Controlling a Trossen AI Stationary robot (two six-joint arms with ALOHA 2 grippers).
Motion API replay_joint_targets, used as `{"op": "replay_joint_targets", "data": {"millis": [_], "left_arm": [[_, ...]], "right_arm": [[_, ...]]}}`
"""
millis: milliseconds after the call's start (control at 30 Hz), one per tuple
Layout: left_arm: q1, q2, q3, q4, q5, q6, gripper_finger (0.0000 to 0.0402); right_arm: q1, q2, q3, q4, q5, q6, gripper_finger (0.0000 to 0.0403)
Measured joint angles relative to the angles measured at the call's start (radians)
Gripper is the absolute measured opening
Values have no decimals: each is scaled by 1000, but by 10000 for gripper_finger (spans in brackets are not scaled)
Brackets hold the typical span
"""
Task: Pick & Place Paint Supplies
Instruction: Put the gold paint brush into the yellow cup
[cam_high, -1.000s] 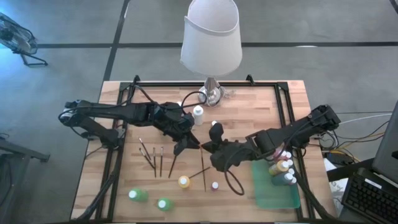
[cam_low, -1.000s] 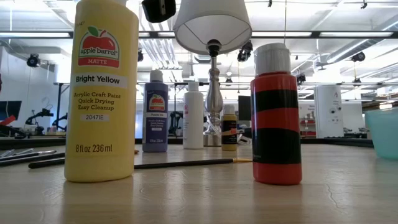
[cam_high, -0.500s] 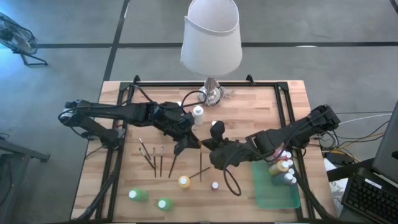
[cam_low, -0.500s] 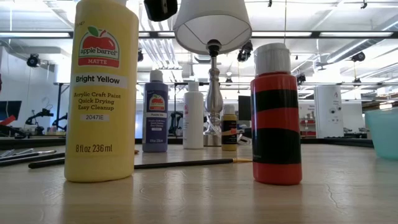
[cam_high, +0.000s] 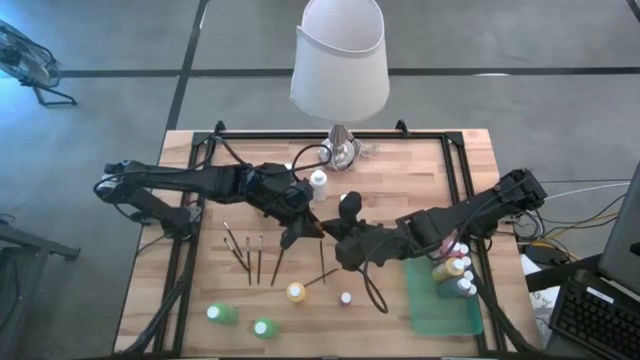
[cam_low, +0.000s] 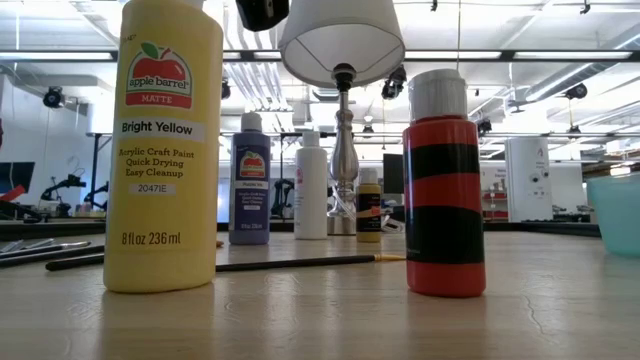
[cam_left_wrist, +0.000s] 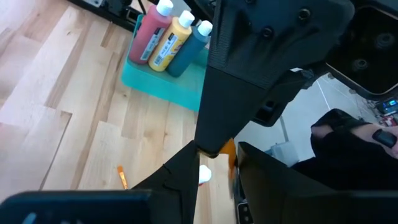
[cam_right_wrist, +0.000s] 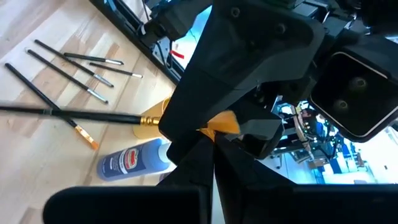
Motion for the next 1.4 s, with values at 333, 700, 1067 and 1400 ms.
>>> {"op": "replay_joint_targets", "data": {"millis": [333, 700, 1067, 1400], "left_arm": [[0, 0, 0, -3, -1, 22, 92], [0, 1, 0, -4, 4, 60, 14], [0, 1, -1, -5, 4, 60, 12], [0, -7, 0, -44, -60, 116, 12]], "right_arm": [[-2, 0, 0, -10, 19, -3, 8], [-3, 0, 0, -18, 25, -3, 8], [-6, 0, 0, -17, 23, 30, 14], [-10, -10, -1, -136, 237, 220, 124]]}}
